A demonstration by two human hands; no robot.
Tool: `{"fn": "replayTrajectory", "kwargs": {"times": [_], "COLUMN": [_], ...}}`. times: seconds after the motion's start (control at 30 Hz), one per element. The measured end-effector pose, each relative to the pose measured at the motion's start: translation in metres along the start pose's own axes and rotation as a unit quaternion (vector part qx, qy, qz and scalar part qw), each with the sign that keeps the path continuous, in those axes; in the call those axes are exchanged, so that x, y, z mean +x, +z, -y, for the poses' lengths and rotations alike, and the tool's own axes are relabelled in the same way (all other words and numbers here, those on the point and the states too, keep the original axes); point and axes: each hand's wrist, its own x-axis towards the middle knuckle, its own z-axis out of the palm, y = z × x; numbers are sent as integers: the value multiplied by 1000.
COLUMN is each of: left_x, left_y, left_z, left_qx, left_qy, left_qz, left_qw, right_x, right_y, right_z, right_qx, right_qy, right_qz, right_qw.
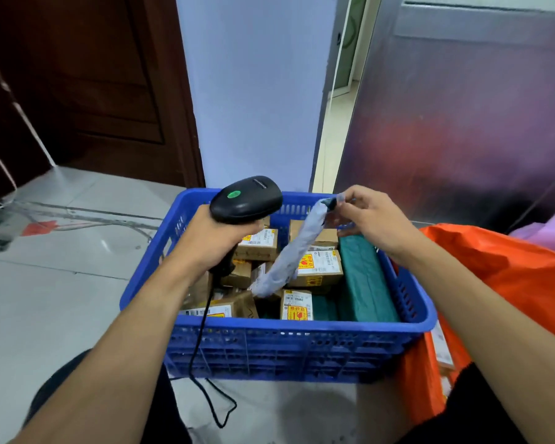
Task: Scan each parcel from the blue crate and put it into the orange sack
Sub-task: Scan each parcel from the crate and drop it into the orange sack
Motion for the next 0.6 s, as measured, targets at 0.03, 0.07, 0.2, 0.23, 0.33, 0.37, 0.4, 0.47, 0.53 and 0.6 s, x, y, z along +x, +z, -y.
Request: {"fn": "replayTrajectory", "kwargs": {"times": [0.03, 0.07, 0.2, 0.23, 0.33, 0.37, 0.4, 0.47, 0.53, 0.6], "left_x": [-3, -7, -24, -30, -49, -54, -59, -61, -58, -54], "left_y": [5, 10, 32, 37, 55, 61, 67, 76, 83, 87], "left_z": [-1, -5, -10, -14, -17, -17, -17, -14, -11, -11], "left_qx": [-1, 4, 12, 4, 6, 2, -3, -9, -5, -8], "left_qy": [4, 8, 40, 43, 62, 71, 83, 107, 113, 88], "left_qz": [11, 29, 135, 155, 195, 196, 194, 184, 168, 148], "left_qw": [1000, 1000, 990, 987, 979, 978, 978, 977, 979, 985], "right_x": [-3, -7, -20, -24, -33, -35, -38, -44, -49, -54], "right_y": [-2, -4, -5, -5, -7, -8, -10, -11, -10, -10], "right_z": [-2, -2, 5, 7, 11, 13, 16, 23, 30, 34], "right_qx": [1, 10, 36, 30, 2, 2, 16, 67, 105, 122], "right_qy": [2, 2, -14, -23, -38, -40, -42, -40, -37, -36], "right_qz": [-2, -6, -36, -57, -140, -160, -173, -167, -142, -119], "right_qw": [1000, 1000, 999, 998, 989, 986, 984, 983, 984, 985]}}
